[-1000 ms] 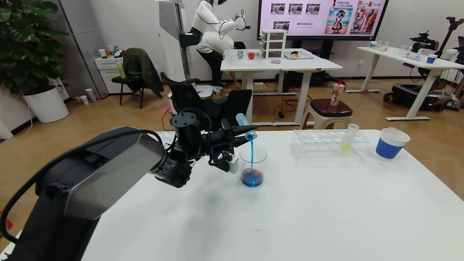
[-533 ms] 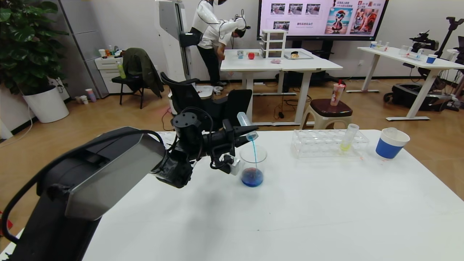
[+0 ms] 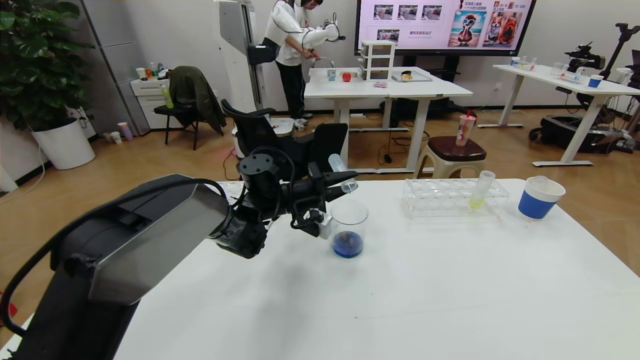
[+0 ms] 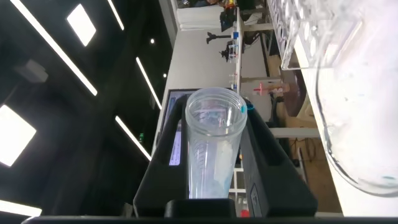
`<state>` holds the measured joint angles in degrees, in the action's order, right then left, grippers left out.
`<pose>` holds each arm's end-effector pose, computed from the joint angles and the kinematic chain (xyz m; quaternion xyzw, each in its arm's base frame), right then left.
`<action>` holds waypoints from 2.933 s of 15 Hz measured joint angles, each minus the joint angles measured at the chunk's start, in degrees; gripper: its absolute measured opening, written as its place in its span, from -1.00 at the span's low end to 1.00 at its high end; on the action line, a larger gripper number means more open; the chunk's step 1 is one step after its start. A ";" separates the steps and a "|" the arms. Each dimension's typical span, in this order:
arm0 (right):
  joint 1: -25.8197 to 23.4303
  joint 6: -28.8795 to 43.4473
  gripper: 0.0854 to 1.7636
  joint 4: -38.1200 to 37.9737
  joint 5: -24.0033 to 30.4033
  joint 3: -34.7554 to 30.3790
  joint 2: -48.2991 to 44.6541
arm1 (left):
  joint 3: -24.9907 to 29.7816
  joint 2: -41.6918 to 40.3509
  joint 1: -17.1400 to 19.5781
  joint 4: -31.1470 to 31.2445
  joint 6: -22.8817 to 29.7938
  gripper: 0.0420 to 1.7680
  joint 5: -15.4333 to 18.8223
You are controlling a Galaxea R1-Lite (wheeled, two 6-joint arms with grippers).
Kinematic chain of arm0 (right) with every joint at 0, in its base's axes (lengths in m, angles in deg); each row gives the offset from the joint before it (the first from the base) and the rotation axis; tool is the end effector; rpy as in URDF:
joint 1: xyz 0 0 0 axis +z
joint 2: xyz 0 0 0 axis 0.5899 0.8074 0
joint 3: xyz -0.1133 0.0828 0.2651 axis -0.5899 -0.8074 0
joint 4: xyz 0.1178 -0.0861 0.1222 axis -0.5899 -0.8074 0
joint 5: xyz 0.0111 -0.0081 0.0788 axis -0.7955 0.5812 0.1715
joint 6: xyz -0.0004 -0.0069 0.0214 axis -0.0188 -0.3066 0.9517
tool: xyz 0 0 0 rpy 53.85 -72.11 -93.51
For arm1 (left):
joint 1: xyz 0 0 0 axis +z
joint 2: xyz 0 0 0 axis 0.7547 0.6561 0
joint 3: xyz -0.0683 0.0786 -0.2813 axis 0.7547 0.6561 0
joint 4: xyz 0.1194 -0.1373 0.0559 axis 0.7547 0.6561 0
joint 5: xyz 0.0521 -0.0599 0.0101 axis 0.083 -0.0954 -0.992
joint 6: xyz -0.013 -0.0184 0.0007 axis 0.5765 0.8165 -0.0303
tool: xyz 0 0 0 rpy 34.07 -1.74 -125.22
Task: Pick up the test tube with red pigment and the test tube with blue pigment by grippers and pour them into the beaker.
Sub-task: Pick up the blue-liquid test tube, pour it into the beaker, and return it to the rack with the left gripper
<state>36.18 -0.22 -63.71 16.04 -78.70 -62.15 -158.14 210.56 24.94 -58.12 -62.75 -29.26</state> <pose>-0.0228 0.0004 0.0751 -0.0212 0.0010 0.0094 0.9997 0.4325 -0.2110 0.1006 0.5869 -0.4852 -0.3303 0.5577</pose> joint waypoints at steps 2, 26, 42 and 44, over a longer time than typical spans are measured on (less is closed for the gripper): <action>0.00 0.01 0.96 0.00 0.00 0.00 0.00 | -1.77 -0.72 0.00 -0.22 7.19 -0.47 -1.50; 0.02 0.01 0.96 0.00 -0.01 0.00 0.00 | -8.61 -13.40 -1.57 23.02 85.15 -0.47 -78.60; 0.00 0.01 0.96 0.00 0.00 0.00 0.00 | 23.56 -25.36 36.39 9.76 92.47 -0.47 -58.15; 0.00 0.01 0.96 0.00 -0.01 0.00 0.00 | 23.65 -23.95 36.73 8.58 92.47 -0.47 -58.19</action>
<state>36.18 -0.21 -63.71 16.03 -78.70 -62.15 -134.49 186.61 61.67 -49.53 29.71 -87.44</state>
